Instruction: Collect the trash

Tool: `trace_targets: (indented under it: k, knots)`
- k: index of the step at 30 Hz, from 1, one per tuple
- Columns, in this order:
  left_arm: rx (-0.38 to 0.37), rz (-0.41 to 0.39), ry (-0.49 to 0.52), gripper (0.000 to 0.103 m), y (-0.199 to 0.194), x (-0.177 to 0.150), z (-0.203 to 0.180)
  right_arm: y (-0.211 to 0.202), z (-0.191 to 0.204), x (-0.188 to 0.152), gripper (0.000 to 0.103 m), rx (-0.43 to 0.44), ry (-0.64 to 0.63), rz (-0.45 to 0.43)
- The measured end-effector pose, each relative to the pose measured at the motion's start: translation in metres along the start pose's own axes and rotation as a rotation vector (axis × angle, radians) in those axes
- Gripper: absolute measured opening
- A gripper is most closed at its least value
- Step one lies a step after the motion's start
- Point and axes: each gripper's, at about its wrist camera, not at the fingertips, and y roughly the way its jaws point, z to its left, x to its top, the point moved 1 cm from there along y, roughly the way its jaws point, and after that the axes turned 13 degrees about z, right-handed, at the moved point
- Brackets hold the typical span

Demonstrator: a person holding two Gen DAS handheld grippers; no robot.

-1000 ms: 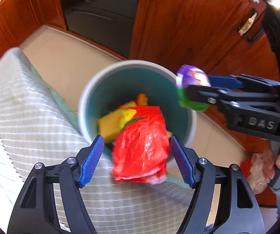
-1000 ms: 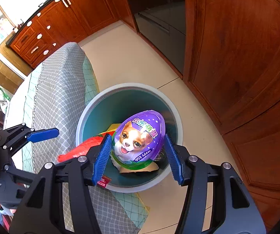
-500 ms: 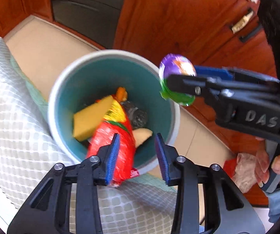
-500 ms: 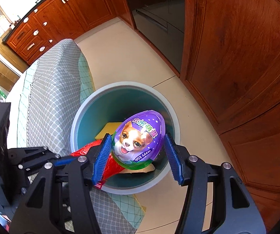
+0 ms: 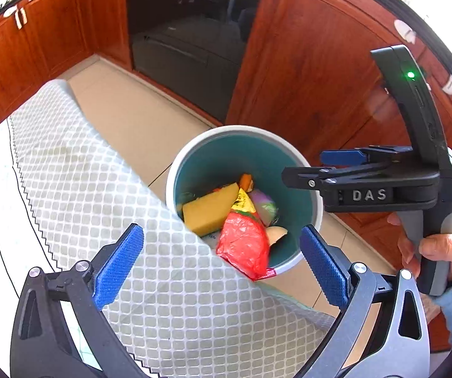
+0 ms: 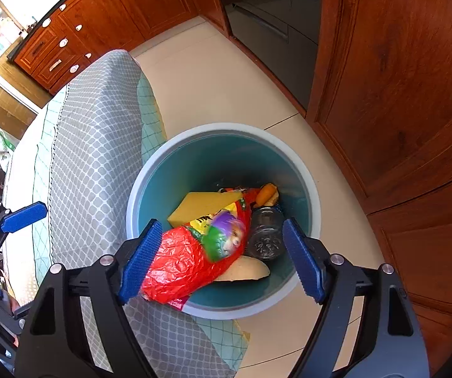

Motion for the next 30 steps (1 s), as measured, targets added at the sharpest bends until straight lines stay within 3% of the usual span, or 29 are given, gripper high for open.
trace_targets:
  k: [15, 24, 30]
  knots:
    - [0.053, -0.082, -0.022, 0.099, -0.037, -0.028, -0.003, -0.032, 0.017, -0.03, 0.083, -0.027, -0.038, -0.042]
    - [0.201, -0.157, -0.028, 0.099, -0.056, -0.06, -0.013, -0.053, 0.028, -0.067, 0.089, -0.067, -0.095, -0.051]
    - [0.199, -0.183, -0.065, 0.099, -0.07, -0.076, -0.016, -0.072, 0.032, -0.096, 0.096, -0.138, -0.11, -0.103]
